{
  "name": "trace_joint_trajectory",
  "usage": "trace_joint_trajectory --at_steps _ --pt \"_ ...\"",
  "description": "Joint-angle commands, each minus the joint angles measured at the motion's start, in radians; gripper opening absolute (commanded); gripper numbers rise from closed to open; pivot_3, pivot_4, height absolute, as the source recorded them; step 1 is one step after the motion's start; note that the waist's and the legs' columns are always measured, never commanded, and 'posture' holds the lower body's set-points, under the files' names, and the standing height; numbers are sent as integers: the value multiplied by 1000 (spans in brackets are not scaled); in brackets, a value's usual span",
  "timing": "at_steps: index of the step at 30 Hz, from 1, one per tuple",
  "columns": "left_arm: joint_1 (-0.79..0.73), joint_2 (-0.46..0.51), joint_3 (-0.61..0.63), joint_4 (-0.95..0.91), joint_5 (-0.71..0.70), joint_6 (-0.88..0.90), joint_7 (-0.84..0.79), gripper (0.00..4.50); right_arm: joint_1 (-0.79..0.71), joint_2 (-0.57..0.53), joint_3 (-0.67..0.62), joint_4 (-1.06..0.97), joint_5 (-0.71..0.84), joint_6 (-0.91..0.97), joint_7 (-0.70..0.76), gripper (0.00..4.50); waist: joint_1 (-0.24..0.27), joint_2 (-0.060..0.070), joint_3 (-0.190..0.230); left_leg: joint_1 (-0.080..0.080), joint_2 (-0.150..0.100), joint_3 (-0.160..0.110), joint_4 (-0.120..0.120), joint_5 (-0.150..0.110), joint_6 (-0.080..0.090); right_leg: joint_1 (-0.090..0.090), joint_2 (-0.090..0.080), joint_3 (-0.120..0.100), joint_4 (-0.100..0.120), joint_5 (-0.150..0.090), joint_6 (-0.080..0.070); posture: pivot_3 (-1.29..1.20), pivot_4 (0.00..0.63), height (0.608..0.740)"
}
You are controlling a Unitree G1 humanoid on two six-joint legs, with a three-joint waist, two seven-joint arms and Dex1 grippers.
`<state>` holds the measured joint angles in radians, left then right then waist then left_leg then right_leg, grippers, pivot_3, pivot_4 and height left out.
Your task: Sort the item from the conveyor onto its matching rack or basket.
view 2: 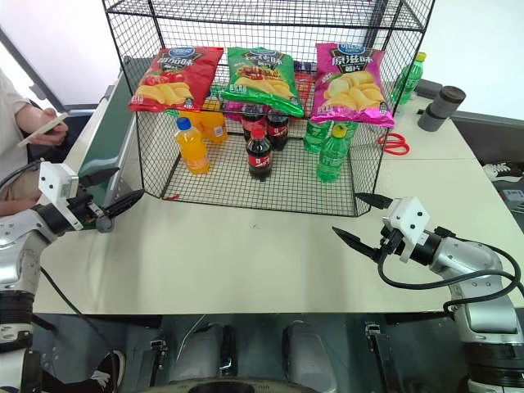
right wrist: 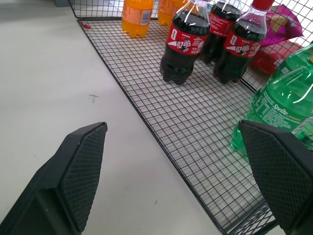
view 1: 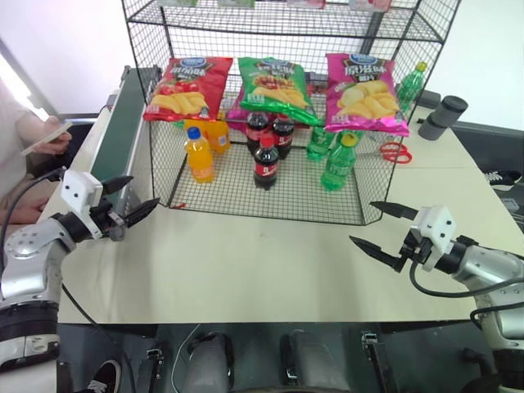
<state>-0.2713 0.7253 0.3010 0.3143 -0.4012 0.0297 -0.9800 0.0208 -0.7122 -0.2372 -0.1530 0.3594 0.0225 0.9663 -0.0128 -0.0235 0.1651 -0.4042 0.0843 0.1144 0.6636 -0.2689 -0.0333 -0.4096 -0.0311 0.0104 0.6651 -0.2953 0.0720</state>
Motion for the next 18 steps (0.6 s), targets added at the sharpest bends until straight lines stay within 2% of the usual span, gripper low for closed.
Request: trace_joint_trajectory --at_steps 1,18 --pt "-3 3 9 -12 5 -22 2 4500 -7 -1 -7 -25 6 -16 -8 4464 0 0 0 0 0 0 0 0 0 0 0 0 0 0 0 0 150 740" --pt "-8 -21 -17 -12 12 -32 9 4500 13 -21 -18 -32 0 -22 -9 4464 1 0 0 0 0 0 0 0 0 0 0 0 0 0 0 0 150 740"
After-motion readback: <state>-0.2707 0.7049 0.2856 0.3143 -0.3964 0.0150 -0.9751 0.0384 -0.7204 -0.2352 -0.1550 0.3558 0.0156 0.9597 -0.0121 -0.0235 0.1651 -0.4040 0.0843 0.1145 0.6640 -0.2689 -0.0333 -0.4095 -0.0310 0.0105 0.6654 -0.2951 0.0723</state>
